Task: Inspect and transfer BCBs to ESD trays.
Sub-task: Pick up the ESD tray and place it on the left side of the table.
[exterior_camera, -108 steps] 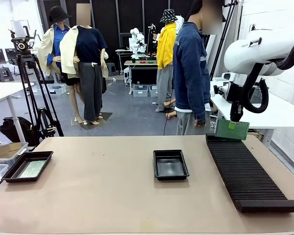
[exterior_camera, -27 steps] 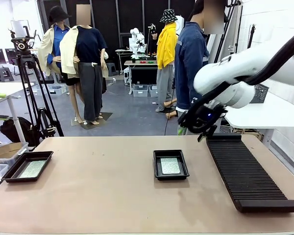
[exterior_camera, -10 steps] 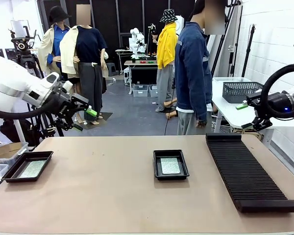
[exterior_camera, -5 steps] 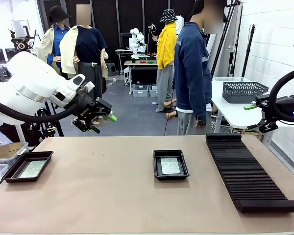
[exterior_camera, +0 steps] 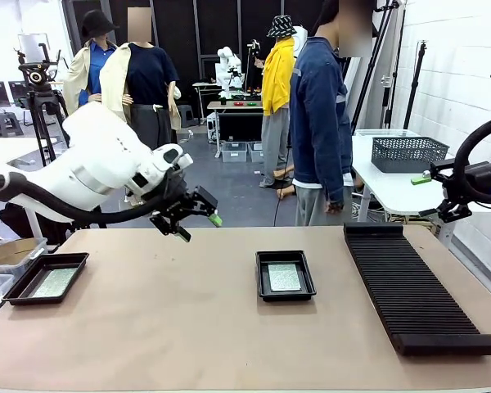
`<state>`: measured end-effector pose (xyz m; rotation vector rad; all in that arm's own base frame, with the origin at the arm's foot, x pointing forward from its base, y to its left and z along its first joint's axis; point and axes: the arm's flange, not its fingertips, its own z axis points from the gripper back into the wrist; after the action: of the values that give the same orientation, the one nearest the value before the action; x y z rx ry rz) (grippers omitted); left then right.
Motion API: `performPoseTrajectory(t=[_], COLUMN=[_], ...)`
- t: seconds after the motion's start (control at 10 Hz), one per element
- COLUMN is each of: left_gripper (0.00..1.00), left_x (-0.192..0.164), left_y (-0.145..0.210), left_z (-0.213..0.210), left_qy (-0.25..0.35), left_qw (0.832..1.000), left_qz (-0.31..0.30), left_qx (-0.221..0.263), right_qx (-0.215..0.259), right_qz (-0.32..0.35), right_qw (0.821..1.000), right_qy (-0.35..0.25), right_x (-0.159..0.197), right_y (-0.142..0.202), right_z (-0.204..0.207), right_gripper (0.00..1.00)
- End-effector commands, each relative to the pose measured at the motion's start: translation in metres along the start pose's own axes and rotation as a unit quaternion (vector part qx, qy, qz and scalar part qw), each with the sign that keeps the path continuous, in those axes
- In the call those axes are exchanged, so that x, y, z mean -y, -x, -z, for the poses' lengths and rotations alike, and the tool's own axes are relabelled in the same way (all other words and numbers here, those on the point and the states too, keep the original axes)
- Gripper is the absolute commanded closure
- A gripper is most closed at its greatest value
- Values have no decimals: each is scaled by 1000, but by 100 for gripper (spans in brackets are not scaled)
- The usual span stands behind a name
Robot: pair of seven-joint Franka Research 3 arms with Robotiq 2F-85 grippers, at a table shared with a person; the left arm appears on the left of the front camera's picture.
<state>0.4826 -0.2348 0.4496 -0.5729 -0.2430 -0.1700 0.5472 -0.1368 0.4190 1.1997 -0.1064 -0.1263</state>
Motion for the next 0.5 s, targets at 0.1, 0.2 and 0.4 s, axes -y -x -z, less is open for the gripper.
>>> performPoseTrajectory(t=[0.1, 0.2, 0.4], left_gripper=[0, 0, 0], left_x=[15, 21, 21], left_y=[-6, -12, -25], left_z=[30, 41, 65], left_qy=[-28, -35, -55], left_qw=[999, 999, 998], left_qz=[16, 8, -15], left_qx=[4, 4, 1], right_qx=[0, 0, 0], right_qz=[0, 0, 0], right_qw=[1000, 1000, 1000], right_qy=[0, 0, 0], right_x=[0, 0, 0], right_y=[0, 0, 0], right_z=[0, 0, 0], right_gripper=[0, 0, 0])
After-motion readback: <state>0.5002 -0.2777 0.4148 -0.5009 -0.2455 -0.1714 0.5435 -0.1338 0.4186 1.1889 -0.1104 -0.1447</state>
